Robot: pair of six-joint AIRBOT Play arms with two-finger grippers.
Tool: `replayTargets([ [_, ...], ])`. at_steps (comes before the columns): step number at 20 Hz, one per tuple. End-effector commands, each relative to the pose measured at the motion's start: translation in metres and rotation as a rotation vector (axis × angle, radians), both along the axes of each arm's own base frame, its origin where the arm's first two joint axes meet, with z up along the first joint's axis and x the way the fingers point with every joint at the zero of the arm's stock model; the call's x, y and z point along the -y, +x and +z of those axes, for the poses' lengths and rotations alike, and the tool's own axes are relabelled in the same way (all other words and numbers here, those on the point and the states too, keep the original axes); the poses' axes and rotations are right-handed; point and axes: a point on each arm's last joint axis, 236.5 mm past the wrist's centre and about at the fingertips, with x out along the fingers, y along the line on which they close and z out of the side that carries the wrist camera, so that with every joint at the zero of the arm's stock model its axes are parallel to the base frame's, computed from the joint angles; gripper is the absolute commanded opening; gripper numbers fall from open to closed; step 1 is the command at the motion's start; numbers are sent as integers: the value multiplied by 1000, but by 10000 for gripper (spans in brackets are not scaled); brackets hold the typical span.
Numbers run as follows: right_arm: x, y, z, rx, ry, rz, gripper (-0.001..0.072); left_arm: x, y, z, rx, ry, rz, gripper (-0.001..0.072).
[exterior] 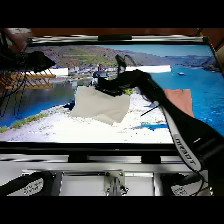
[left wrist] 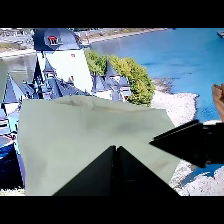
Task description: Fold the shirts.
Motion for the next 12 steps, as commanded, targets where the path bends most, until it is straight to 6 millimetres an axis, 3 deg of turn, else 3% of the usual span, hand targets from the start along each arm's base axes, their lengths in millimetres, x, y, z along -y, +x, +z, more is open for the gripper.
replayTargets([
  [1, 143, -6, -26, -114, -382, -52, 692, -3, 0, -2, -1, 15, 5, 28],
  [2, 167, -4, -33, -157, -397, -90, 692, -3, 0, -2, -1, 15, 5, 27],
  [3, 176, -3, -40, -193, -361, -124, 692, -3, 0, -2, -1, 15, 5, 28],
  [8, 148, -9, -104, -339, -177, -157, 692, -3, 0, -2, -1, 15, 4, 28],
  [12, 136, -5, -133, -383, -138, -165, 690, -2, 0, -1, -1, 12, 3, 28],
])
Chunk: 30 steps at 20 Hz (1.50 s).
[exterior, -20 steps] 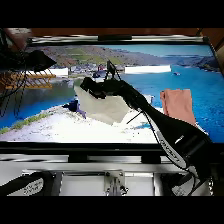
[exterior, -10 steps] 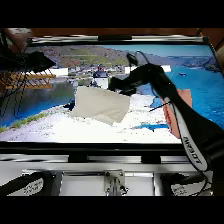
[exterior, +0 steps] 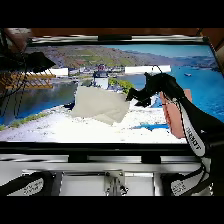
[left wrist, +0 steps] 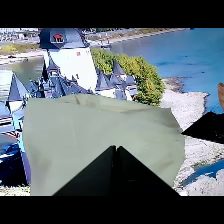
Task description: Fold the shirts.
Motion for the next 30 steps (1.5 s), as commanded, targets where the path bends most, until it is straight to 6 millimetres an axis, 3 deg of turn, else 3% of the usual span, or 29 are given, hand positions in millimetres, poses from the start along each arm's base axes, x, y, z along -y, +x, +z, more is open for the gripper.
replayTargets([
  [1, -11, -2, -25, -46, 38, -14, 690, 1, 0, 1, 1, -6, -2, 28],
  [4, -31, -14, -41, -58, 26, 59, 690, 1, 0, 1, 2, -8, -2, 28],
  [8, -51, -4, -41, 13, 41, 64, 657, 1, 0, 1, 1, -9, -2, 28],
  [10, -66, 2, -33, 47, 95, 56, 319, 1, 0, 2, 2, -9, -2, 28],
  [12, -78, 10, -21, 96, 153, 67, 48, 1, 0, 2, 2, -9, -2, 28],
  [14, -80, 26, 8, 192, 171, 107, 47, 1, 0, 1, 1, -8, -2, 28],
  [15, -77, 39, 33, 261, 180, 117, 47, 1, 0, 1, 1, -8, -2, 28],
  [17, -63, 65, 91, 385, 203, 86, 47, 1, 0, 1, 2, -8, -2, 28],
  [19, -36, 87, 157, 492, 231, 9, 47, 1, 0, 1, 2, -8, -2, 28],
  [22, 10, 95, 223, 539, 262, -91, 47, 1, 0, 1, 2, -8, -2, 28],
  [26, 70, 95, 261, 572, 242, -172, 47, 1, 0, 1, 2, -8, -2, 28],
  [30, 127, 105, 270, 601, 214, -276, 47, 1, 0, 1, 1, -8, -2, 29],
])
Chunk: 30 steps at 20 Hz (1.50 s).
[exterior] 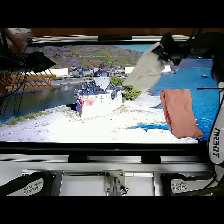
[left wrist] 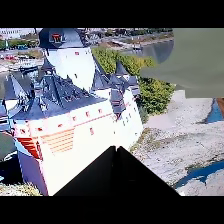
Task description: Fold the shirts.
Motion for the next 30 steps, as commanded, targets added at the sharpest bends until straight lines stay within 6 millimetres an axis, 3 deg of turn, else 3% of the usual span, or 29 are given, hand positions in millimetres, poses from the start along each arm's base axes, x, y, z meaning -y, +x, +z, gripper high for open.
replayTargets([
  [1, 53, 3, 11, 7, -5, -97, 47, 0, 0, 0, 0, 1, 0, 28],
  [4, 97, 8, 11, 16, -18, -183, 47, 0, 0, 0, 0, 0, 0, 28],
  [8, 139, 16, 19, 60, -15, -287, 47, 0, 0, 0, 0, 0, 0, 28],
  [13, 169, 36, 45, 191, -11, -406, 47, 0, 0, 0, 0, 1, 0, 28],
  [16, 174, 40, 50, 217, -9, -431, 47, 0, 0, 0, 0, 0, 0, 28],
  [17, 174, 36, 42, 186, -30, -415, 47, 0, 0, 0, 0, 1, 0, 28],
  [20, 189, 0, -20, -65, -168, -379, 48, -7, 1, 1, 17, 21, -2, 28],
  [24, 196, -41, -75, -298, -258, -330, 47, -15, 2, 0, 13, 22, 14, 28],
  [26, 200, -64, -88, -397, -313, -306, 48, -16, 2, 0, 13, 23, 14, 28],
  [30, 216, -117, -92, -566, -431, -301, 48, -16, 3, 0, 18, 30, 8, 28],
])
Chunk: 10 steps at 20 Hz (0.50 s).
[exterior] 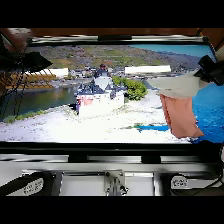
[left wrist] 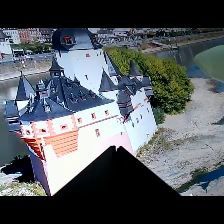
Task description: Fold the shirts.
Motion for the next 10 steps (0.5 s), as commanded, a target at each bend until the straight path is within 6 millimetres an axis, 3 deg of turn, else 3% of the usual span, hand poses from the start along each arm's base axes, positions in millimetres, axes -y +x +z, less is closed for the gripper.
replayTargets([
  [1, 19, -60, -11, -231, -91, -28, 47, -1, 0, 0, 4, 5, -2, 28],
  [3, 24, -79, -10, -296, -110, -55, 48, -1, 0, 0, 6, 7, -4, 28],
  [5, 14, -92, -20, -356, -70, -58, 47, -1, 0, 0, 6, 7, -4, 28],
  [7, 0, -108, -43, -433, -14, -57, 48, -1, 0, 0, 6, 7, -4, 28],
  [10, -12, -148, -82, -572, 20, -65, 47, -1, 0, 0, 11, 14, -11, 28],
])
